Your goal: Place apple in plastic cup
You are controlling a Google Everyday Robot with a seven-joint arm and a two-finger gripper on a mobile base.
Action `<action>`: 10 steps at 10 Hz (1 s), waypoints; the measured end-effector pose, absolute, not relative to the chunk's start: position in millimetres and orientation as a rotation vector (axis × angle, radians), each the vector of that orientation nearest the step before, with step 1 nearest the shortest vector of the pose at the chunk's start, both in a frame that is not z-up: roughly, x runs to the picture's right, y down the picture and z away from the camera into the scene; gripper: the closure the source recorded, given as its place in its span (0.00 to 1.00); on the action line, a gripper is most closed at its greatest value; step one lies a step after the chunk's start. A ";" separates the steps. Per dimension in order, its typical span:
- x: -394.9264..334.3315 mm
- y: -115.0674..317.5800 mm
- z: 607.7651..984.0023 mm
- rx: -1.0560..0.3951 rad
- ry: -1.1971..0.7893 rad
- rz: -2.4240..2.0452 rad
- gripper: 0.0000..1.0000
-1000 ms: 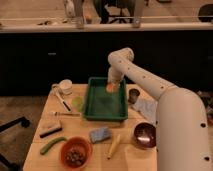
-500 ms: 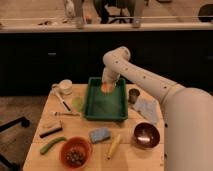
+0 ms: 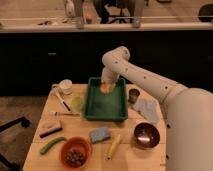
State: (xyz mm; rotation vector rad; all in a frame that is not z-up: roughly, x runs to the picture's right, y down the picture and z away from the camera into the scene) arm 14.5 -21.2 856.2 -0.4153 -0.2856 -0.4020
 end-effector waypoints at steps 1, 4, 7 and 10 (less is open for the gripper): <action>14.6 -21.2 856.2 -0.416 -0.286 -0.402 1.00; 12.0 -17.2 852.6 -0.418 -0.291 -0.438 1.00; -30.5 -0.2 836.7 -0.424 -0.329 -0.582 1.00; -66.2 16.0 822.3 -0.433 -0.369 -0.703 1.00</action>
